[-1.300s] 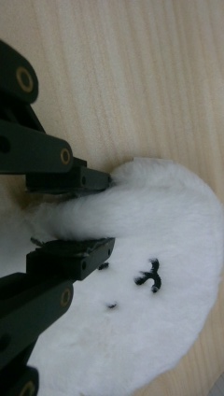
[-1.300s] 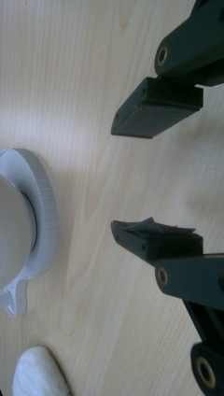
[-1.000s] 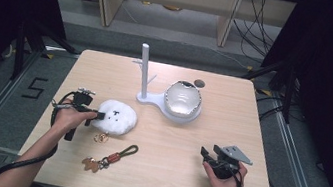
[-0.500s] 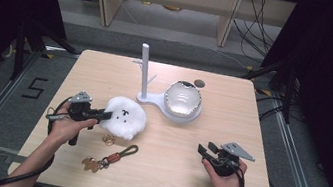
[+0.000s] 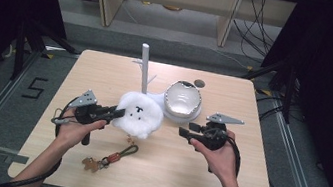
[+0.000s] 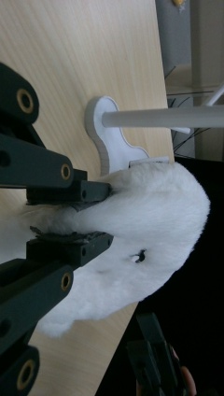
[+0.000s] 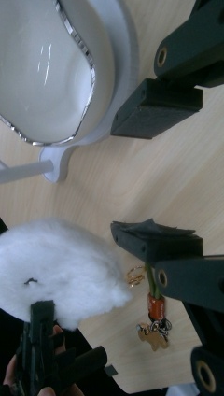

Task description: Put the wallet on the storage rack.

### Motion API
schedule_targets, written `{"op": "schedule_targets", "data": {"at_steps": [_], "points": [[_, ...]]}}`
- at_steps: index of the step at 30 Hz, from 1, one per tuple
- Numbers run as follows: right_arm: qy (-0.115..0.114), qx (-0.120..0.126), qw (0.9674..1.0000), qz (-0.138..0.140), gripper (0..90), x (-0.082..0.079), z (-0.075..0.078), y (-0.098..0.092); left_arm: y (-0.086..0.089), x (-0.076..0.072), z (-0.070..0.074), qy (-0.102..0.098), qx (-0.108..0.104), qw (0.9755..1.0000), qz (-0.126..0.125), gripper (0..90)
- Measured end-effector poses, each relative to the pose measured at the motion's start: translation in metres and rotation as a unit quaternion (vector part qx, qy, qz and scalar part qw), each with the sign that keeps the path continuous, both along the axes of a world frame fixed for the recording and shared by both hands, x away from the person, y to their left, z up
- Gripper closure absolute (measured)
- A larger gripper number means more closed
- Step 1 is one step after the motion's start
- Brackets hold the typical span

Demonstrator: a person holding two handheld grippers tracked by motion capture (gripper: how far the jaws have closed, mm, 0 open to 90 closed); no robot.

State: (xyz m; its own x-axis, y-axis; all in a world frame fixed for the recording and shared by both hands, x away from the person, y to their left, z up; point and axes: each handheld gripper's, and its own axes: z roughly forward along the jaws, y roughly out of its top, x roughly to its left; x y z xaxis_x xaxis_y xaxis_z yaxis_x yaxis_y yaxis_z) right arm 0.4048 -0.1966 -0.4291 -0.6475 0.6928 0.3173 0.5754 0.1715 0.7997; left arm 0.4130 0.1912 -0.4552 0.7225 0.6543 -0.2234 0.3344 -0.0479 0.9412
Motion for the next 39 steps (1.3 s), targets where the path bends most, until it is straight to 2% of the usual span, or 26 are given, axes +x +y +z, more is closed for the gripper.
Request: {"op": "schedule_targets", "data": {"at_steps": [1, 2, 3, 4, 6, 9, 10, 11, 12, 13, 14, 15, 16, 20, 22, 23, 25, 26, 28, 29, 33, 34, 35, 39], "points": [[-0.005, -0.009, 0.9998, 0.015, 45.8, 0.006, 0.002, 0.002, -0.002, 0.001, 0.001, -0.002, -0.001, 1.0, -0.004, 76.7], [0.01, -0.008, 0.9998, 0.017, 45.5, 0.007, 0.006, 0.007, -0.004, 0.001, 0.001, -0.004, 0.0, 1.0, -0.005, 76.6], [0.001, -0.015, 0.9995, 0.029, 45.2, 0.012, 0.007, 0.009, -0.007, 0.001, 0.001, -0.007, 0.002, 1.0, -0.006, 76.6], [0.004, -0.022, 0.9991, 0.035, 44.4, 0.016, 0.01, 0.014, -0.008, 0.002, 0.001, -0.007, -0.002, 0.9999, -0.009, 76.6], [0.027, -0.019, 0.9985, 0.044, 42.9, 0.02, 0.013, 0.021, -0.012, 0.002, 0.003, -0.007, -0.004, 0.9999, -0.009, 76.6], [0.023, -0.034, 0.9978, 0.051, 42.4, 0.028, 0.014, 0.029, -0.018, 0.002, 0.004, -0.013, -0.008, 0.9998, -0.012, 76.6], [0.023, -0.034, 0.9976, 0.055, 42.2, 0.03, 0.013, 0.032, -0.019, 0.002, 0.005, -0.013, -0.008, 0.9998, -0.014, 76.6], [0.033, -0.03, 0.9975, 0.054, 42.1, 0.03, 0.013, 0.035, -0.021, 0.003, 0.005, -0.018, -0.015, 0.9996, -0.018, 76.6], [0.029, -0.023, 0.9973, 0.063, 41.9, 0.033, 0.011, 0.037, -0.022, 0.002, 0.006, -0.016, -0.009, 0.9997, -0.013, 76.6], [0.039, -0.02, 0.9973, 0.058, 41.6, 0.032, 0.011, 0.039, -0.023, 0.002, 0.006, -0.017, -0.011, 0.9997, -0.015, 76.6], [0.028, -0.024, 0.9974, 0.061, 41.2, 0.035, 0.009, 0.039, -0.024, 0.002, 0.006, -0.018, -0.011, 0.9997, -0.014, 76.6], [0.044, -0.018, 0.9972, 0.057, 41.2, 0.034, 0.009, 0.04, -0.024, 0.002, 0.006, -0.019, -0.009, 0.9997, -0.015, 76.6], [0.033, -0.02, 0.9974, 0.061, 41.2, 0.037, 0.008, 0.039, -0.024, 0.002, 0.006, -0.02, -0.009, 0.9997, -0.015, 76.6], [0.043, -0.001, 0.9974, 0.058, 41.3, 0.038, 0.008, 0.04, -0.025, 0.001, 0.006, -0.022, -0.013, 0.9996, -0.011, 76.6], [0.043, 0.0, 0.9977, 0.053, 41.3, 0.039, 0.009, 0.041, -0.027, 0.001, 0.007, -0.023, -0.018, 0.9995, -0.011, 76.6], [0.038, 0.003, 0.9975, 0.06, 41.4, 0.04, 0.008, 0.041, -0.027, 0.001, 0.007, -0.023, -0.018, 0.9995, -0.011, 76.6], [0.05, 0.007, 0.997, 0.059, 42.0, 0.039, 0.009, 0.044, -0.029, 0.001, 0.008, -0.025, -0.021, 0.9994, -0.011, 76.6], [0.048, 0.004, 0.9972, 0.057, 42.6, 0.039, 0.008, 0.045, -0.03, 0.001, 0.008, -0.026, -0.021, 0.9994, -0.011, 76.6], [0.053, 0.002, 0.9972, 0.053, 45.7, 0.04, 0.009, 0.046, -0.031, 0.001, 0.008, -0.031, -0.03, 0.999, -0.013, 76.6], [0.052, 0.005, 0.997, 0.058, 48.3, 0.04, 0.008, 0.047, -0.031, 0.0, 0.009, -0.029, -0.025, 0.9992, -0.009, 76.6], [0.05, 0.018, 0.9969, 0.058, 62.2, 0.041, 0.009, 0.046, -0.032, 0.0, 0.009, -0.03, -0.034, 0.999, -0.007, 76.5], [0.051, 0.015, 0.9971, 0.053, 65.5, 0.041, 0.011, 0.045, -0.032, 0.0, 0.009, -0.029, -0.036, 0.9989, -0.006, 76.5], [0.054, 0.027, 0.9965, 0.057, 68.3, 0.04, 0.011, 0.045, -0.032, 0.0, 0.009, -0.029, -0.037, 0.9989, -0.005, 76.4], [0.04, 0.027, 0.9974, 0.053, 75.4, 0.039, 0.017, 0.042, -0.034, 0.001, 0.008, -0.028, -0.044, 0.9987, -0.006, 75.7]]}}
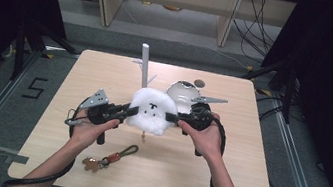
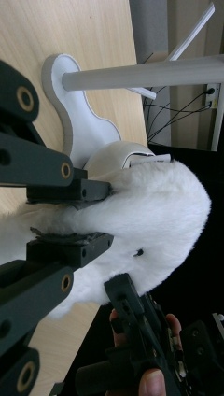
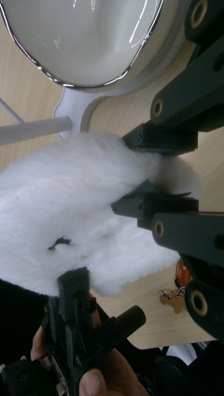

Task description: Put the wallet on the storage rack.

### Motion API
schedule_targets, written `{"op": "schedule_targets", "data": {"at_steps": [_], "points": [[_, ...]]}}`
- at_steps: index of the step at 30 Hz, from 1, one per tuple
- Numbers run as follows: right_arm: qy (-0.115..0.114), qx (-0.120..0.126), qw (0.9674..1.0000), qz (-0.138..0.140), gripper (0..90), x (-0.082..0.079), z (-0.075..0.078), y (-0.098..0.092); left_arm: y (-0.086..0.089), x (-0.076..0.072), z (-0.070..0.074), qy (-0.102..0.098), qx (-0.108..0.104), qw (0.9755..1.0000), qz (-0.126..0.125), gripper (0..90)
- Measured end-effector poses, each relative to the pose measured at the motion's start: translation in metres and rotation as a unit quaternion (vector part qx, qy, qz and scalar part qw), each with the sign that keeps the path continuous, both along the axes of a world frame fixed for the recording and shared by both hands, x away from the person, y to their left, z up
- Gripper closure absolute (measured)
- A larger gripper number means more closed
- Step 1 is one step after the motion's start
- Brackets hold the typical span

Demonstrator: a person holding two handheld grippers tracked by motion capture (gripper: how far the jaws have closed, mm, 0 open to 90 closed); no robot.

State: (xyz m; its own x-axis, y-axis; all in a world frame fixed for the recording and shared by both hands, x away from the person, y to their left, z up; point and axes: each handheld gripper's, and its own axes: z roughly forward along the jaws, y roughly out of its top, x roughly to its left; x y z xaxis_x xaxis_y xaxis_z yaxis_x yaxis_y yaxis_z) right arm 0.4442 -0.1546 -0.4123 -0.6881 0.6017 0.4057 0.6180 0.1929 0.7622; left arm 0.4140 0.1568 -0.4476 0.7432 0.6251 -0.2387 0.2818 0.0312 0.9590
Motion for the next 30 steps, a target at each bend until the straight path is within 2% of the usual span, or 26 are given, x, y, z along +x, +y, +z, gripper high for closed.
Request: {"op": "schedule_targets", "data": {"at_steps": [1, 2, 4, 5, 8, 9, 12, 13, 15, 16, 18, 19, 20, 21, 22, 24, 26, 28, 29, 30], "points": [[-0.008, -0.007, 0.9999, -0.002, 76.5, 0.0, 0.002, -0.001, 0.0, 0.0, 0.0, -0.001, 0.0, 1.0, 0.0, 75.3], [-0.002, -0.002, 1.0, -0.003, 76.9, -0.001, 0.004, -0.001, -0.001, 0.001, -0.001, -0.002, -0.002, 1.0, -0.003, 74.7], [-0.014, -0.012, 0.9998, -0.002, 77.8, -0.002, 0.008, -0.002, -0.002, 0.001, -0.001, -0.001, 0.0, 1.0, -0.005, 72.5], [-0.004, -0.01, 0.9999, -0.004, 78.0, -0.004, 0.01, -0.002, -0.003, 0.001, -0.001, -0.001, 0.001, 1.0, -0.007, 71.3], [-0.031, -0.027, 0.9991, 0.002, 78.7, -0.003, 0.015, -0.005, -0.004, 0.002, -0.002, -0.002, 0.012, 0.9999, -0.012, 65.2], [-0.028, -0.033, 0.999, -0.006, 78.8, -0.005, 0.018, -0.005, -0.003, 0.002, -0.002, 0.001, 0.013, 0.9999, -0.011, 62.1], [-0.049, -0.049, 0.9975, -0.009, 79.1, -0.006, 0.025, -0.007, 0.0, 0.001, -0.002, 0.0, 0.015, 0.9999, -0.006, 55.6], [-0.057, -0.063, 0.9963, -0.011, 79.2, -0.006, 0.028, -0.008, 0.001, 0.0, -0.001, 0.0, 0.017, 0.9999, -0.003, 54.2], [-0.076, -0.073, 0.9942, -0.019, 79.3, -0.004, 0.031, -0.01, 0.005, -0.002, -0.002, -0.002, 0.02, 0.9998, -0.002, 52.7], [-0.072, -0.072, 0.9946, -0.023, 79.3, -0.004, 0.034, -0.011, 0.007, -0.004, -0.002, -0.002, 0.02, 0.9998, 0.001, 52.2], [-0.084, -0.079, 0.993, -0.021, 79.3, -0.001, 0.039, -0.014, 0.012, -0.006, -0.003, -0.004, 0.018, 0.9998, 0.004, 51.9], [-0.088, -0.087, 0.992, -0.026, 79.3, -0.001, 0.042, -0.016, 0.015, -0.008, -0.004, -0.002, 0.022, 0.9997, 0.008, 51.7], [-0.1, -0.096, 0.99, -0.023, 79.3, 0.001, 0.045, -0.018, 0.018, -0.01, -0.005, -0.002, 0.024, 0.9996, 0.011, 51.6], [-0.088, -0.097, 0.9907, -0.036, 79.3, 0.0, 0.048, -0.018, 0.02, -0.011, -0.006, -0.003, 0.021, 0.9997, 0.013, 51.5], [-0.105, -0.106, 0.9884, -0.03, 79.3, 0.003, 0.051, -0.021, 0.023, -0.013, -0.006, -0.002, 0.023, 0.9996, 0.016, 51.2], [-0.105, -0.104, 0.9883, -0.037, 79.3, 0.005, 0.058, -0.024, 0.029, -0.016, -0.008, -0.003, 0.023, 0.9995, 0.023, 51.0], [-0.119, -0.115, 0.9854, -0.04, 79.3, 0.009, 0.065, -0.028, 0.032, -0.019, -0.01, -0.004, 0.018, 0.9995, 0.025, 50.9], [-0.125, -0.125, 0.9834, -0.04, 79.3, 0.013, 0.072, -0.031, 0.035, -0.022, -0.012, -0.001, 0.024, 0.9992, 0.031, 50.8], [-0.121, -0.126, 0.9836, -0.044, 79.3, 0.014, 0.075, -0.031, 0.037, -0.023, -0.014, 0.0, 0.025, 0.9992, 0.031, 50.7], [-0.126, -0.131, 0.9824, -0.042, 79.3, 0.016, 0.078, -0.032, 0.038, -0.025, -0.015, 0.001, 0.024, 0.9992, 0.033, 50.6]]}}
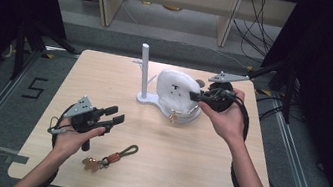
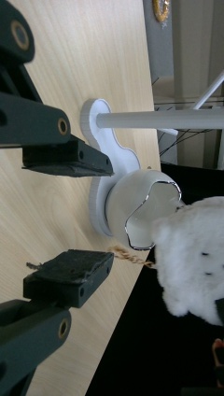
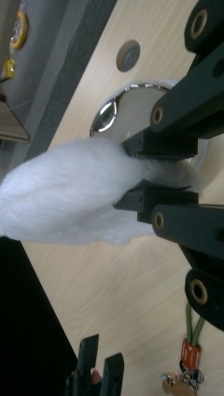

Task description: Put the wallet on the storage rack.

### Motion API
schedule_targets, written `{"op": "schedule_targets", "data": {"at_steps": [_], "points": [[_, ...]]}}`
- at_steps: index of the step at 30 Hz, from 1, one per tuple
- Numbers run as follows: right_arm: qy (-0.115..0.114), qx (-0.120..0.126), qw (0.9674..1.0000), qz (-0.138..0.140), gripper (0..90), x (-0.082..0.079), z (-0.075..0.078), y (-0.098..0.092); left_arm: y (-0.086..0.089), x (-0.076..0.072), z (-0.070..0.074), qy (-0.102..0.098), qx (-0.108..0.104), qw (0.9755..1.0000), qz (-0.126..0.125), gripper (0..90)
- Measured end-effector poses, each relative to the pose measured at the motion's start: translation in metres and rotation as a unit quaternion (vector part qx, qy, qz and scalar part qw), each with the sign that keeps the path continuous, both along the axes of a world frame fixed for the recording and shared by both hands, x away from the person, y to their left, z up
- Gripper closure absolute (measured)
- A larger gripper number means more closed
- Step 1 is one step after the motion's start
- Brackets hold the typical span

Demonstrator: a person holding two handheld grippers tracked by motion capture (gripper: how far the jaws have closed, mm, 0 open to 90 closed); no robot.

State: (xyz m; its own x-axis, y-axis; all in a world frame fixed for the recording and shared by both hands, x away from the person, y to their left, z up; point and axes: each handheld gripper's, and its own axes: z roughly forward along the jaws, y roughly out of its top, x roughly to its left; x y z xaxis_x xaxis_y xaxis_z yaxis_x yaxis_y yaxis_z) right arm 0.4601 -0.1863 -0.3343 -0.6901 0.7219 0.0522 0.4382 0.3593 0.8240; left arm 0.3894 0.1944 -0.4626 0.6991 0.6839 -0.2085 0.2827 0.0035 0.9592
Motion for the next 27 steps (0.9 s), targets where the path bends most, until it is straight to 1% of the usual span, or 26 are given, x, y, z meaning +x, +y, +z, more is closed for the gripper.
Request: {"op": "schedule_targets", "data": {"at_steps": [3, 4, 6, 7, 9, 11, 12, 13, 14, 15, 16, 17, 18, 19, 20, 21, 22, 23, 24, 25, 26, 27], "points": [[-0.005, -0.007, 1.0, -0.003, 79.2, 0.005, 0.008, -0.002, 0.003, -0.003, -0.004, 0.003, -0.001, 1.0, 0.004, 50.6], [-0.004, -0.003, 1.0, -0.005, 79.3, 0.007, 0.011, -0.002, 0.004, -0.003, -0.005, 0.004, 0.0, 1.0, 0.006, 50.6], [-0.006, -0.005, 0.9999, -0.011, 79.2, 0.008, 0.013, -0.003, 0.004, -0.004, -0.006, 0.007, 0.0, 0.9999, 0.008, 50.6], [-0.006, -0.004, 0.9999, -0.015, 79.3, 0.013, 0.018, -0.004, 0.005, -0.003, -0.009, 0.004, -0.007, 1.0, 0.004, 50.6], [-0.013, -0.002, 0.9998, -0.015, 79.3, 0.016, 0.019, -0.004, 0.006, -0.004, -0.01, 0.006, -0.007, 0.9999, 0.006, 50.6], [-0.011, -0.004, 0.9998, -0.016, 79.3, 0.018, 0.021, -0.005, 0.007, -0.004, -0.01, 0.006, -0.007, 0.9999, 0.006, 50.6], [-0.015, -0.006, 0.9998, -0.016, 79.2, 0.022, 0.023, -0.005, 0.007, -0.004, -0.011, 0.006, -0.007, 0.9999, 0.006, 50.6], [-0.011, -0.008, 0.9997, -0.018, 79.3, 0.025, 0.025, -0.005, 0.007, -0.004, -0.011, 0.007, -0.006, 0.9999, 0.007, 50.6], [-0.013, -0.011, 0.9997, -0.019, 79.3, 0.028, 0.025, -0.005, 0.007, -0.004, -0.012, 0.007, -0.006, 0.9999, 0.007, 50.6], [-0.008, -0.009, 0.9997, -0.021, 79.2, 0.028, 0.026, -0.005, 0.008, -0.004, -0.012, 0.007, -0.007, 0.9999, 0.007, 50.6], [-0.013, -0.011, 0.9996, -0.022, 79.2, 0.03, 0.026, -0.005, 0.008, -0.005, -0.012, 0.011, 0.0, 0.9999, 0.012, 50.6], [-0.009, -0.011, 0.9996, -0.024, 79.3, 0.032, 0.027, -0.005, 0.008, -0.005, -0.012, 0.011, -0.001, 0.9999, 0.013, 50.6], [-0.019, -0.011, 0.9995, -0.023, 79.2, 0.035, 0.025, -0.006, 0.009, -0.006, -0.013, 0.012, 0.0, 0.9998, 0.013, 50.6], [-0.014, -0.017, 0.9994, -0.027, 79.2, 0.036, 0.025, -0.007, 0.009, -0.006, -0.013, 0.012, 0.001, 0.9998, 0.013, 50.6], [-0.011, -0.017, 0.9994, -0.029, 79.2, 0.037, 0.024, -0.007, 0.009, -0.005, -0.014, 0.012, 0.002, 0.9999, 0.012, 50.6], [-0.024, -0.026, 0.999, -0.028, 79.2, 0.04, 0.022, -0.01, 0.009, -0.005, -0.015, 0.011, -0.002, 0.9999, 0.009, 50.6], [-0.007, -0.019, 0.9992, -0.036, 79.2, 0.04, 0.021, -0.009, 0.009, -0.005, -0.015, 0.013, -0.002, 0.9999, 0.011, 50.6], [-0.012, -0.025, 0.999, -0.036, 79.2, 0.043, 0.018, -0.01, 0.009, -0.006, -0.015, 0.015, 0.001, 0.9998, 0.013, 50.6], [-0.011, -0.024, 0.9989, -0.04, 79.2, 0.044, 0.015, -0.011, 0.009, -0.006, -0.016, 0.016, 0.0, 0.9998, 0.013, 50.6], [0.0, -0.027, 0.9989, -0.04, 79.2, 0.045, 0.014, -0.012, 0.009, -0.005, -0.016, 0.016, 0.0, 0.9998, 0.013, 50.6], [-0.003, -0.03, 0.9988, -0.038, 79.2, 0.047, 0.01, -0.013, 0.009, -0.005, -0.016, 0.016, 0.0, 0.9998, 0.013, 50.6], [0.002, -0.033, 0.9985, -0.043, 79.2, 0.048, 0.008, -0.014, 0.009, -0.005, -0.016, 0.017, -0.001, 0.9998, 0.013, 50.6]]}}
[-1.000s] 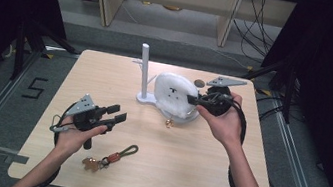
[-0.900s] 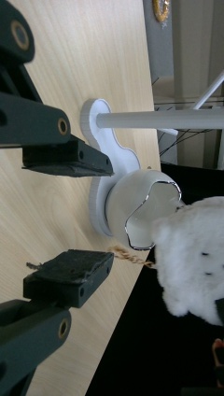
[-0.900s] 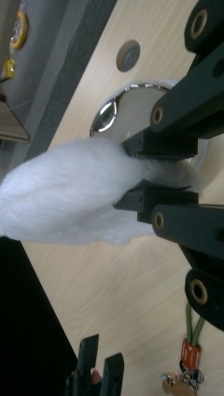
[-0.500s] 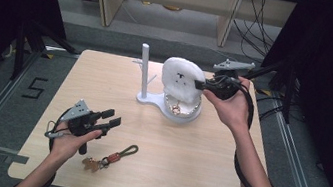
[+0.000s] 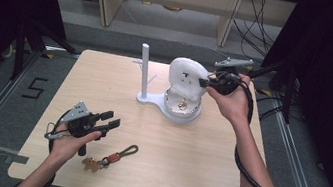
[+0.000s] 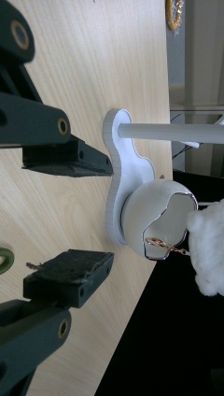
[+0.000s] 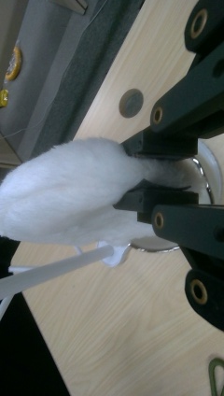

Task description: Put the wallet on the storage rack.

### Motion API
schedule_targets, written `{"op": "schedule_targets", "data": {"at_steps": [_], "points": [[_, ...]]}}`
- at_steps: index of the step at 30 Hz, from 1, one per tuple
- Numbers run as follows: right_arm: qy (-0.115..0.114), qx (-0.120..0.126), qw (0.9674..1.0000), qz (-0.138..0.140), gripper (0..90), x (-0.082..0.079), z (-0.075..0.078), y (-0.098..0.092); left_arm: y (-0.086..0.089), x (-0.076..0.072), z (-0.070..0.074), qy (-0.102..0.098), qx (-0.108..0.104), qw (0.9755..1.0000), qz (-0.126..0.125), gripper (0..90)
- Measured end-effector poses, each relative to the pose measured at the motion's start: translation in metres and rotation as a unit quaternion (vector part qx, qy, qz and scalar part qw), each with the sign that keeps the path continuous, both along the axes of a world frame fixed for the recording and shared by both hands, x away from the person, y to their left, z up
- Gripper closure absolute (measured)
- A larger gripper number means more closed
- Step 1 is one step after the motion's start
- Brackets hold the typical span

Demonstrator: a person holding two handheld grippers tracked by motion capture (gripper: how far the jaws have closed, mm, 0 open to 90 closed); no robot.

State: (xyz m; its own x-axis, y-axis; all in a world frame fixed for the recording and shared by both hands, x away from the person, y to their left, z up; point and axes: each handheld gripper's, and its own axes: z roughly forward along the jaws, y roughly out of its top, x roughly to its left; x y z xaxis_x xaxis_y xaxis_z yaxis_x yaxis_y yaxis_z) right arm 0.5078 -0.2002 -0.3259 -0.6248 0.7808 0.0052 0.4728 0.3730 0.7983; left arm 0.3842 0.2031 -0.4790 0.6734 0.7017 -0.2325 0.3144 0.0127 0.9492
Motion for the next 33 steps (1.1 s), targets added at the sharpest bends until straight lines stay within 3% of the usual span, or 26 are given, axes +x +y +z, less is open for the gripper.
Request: {"op": "schedule_targets", "data": {"at_steps": [3, 4, 7, 8, 10, 11, 14, 15, 20, 21, 27, 28, 29, 31, 32, 33], "points": [[0.005, -0.01, 0.9999, -0.005, 79.1, 0.003, -0.007, -0.002, 0.0, 0.0, 0.0, 0.0, 0.0, 1.0, -0.001, 50.6], [0.019, -0.014, 0.9997, -0.012, 79.1, 0.003, -0.008, -0.002, -0.001, 0.0, 0.0, 0.0, -0.001, 1.0, 0.0, 50.6], [0.022, -0.032, 0.9992, -0.003, 79.0, 0.006, -0.013, -0.004, -0.001, 0.0, -0.001, 0.001, 0.001, 1.0, 0.0, 50.6], [0.012, -0.027, 0.9996, 0.0, 79.0, 0.008, -0.017, -0.003, 0.0, 0.0, -0.002, 0.002, 0.003, 1.0, -0.001, 50.6], [0.038, -0.039, 0.9985, 0.001, 78.9, 0.008, -0.017, -0.003, 0.0, 0.0, -0.003, 0.004, 0.001, 1.0, -0.001, 50.6], [0.028, -0.042, 0.9987, 0.004, 78.9, 0.009, -0.02, -0.003, 0.0, 0.0, -0.003, 0.005, 0.001, 1.0, -0.001, 50.6], [0.029, -0.052, 0.9981, 0.014, 78.9, 0.011, -0.024, -0.003, 0.0, 0.0, -0.004, 0.004, -0.001, 1.0, -0.002, 50.6], [0.059, -0.064, 0.9961, 0.013, 78.8, 0.011, -0.026, -0.001, 0.0, 0.0, -0.005, 0.006, 0.004, 1.0, -0.001, 50.6], [0.08, -0.08, 0.9934, 0.02, 78.8, 0.015, -0.031, 0.003, 0.0, 0.0, -0.006, 0.009, 0.001, 1.0, 0.0, 50.6], [0.074, -0.088, 0.9929, 0.028, 78.8, 0.017, -0.032, 0.003, 0.0, 0.0, -0.006, 0.009, 0.001, 1.0, 0.0, 50.6], [0.113, -0.112, 0.9866, 0.037, 78.7, 0.023, -0.031, 0.01, 0.0, 0.0, -0.008, 0.007, -0.004, 1.0, -0.004, 50.5], [0.102, -0.123, 0.9862, 0.042, 78.7, 0.026, -0.031, 0.01, 0.0, 0.0, -0.008, 0.007, -0.004, 1.0, -0.003, 50.5], [0.116, -0.123, 0.9849, 0.038, 78.7, 0.026, -0.03, 0.011, 0.0, 0.0, -0.008, 0.011, 0.003, 0.9999, 0.001, 50.4], [0.121, -0.134, 0.9828, 0.038, 78.7, 0.029, -0.029, 0.014, 0.0, -0.001, -0.008, 0.012, 0.001, 0.9999, 0.0, 50.4], [0.112, -0.149, 0.9816, 0.044, 78.7, 0.032, -0.029, 0.014, -0.001, -0.001, -0.008, 0.012, 0.0, 0.9999, 0.0, 50.4], [0.124, -0.153, 0.9797, 0.036, 78.7, 0.032, -0.028, 0.017, -0.001, -0.001, -0.009, 0.013, 0.0, 0.9999, -0.001, 50.3]]}}
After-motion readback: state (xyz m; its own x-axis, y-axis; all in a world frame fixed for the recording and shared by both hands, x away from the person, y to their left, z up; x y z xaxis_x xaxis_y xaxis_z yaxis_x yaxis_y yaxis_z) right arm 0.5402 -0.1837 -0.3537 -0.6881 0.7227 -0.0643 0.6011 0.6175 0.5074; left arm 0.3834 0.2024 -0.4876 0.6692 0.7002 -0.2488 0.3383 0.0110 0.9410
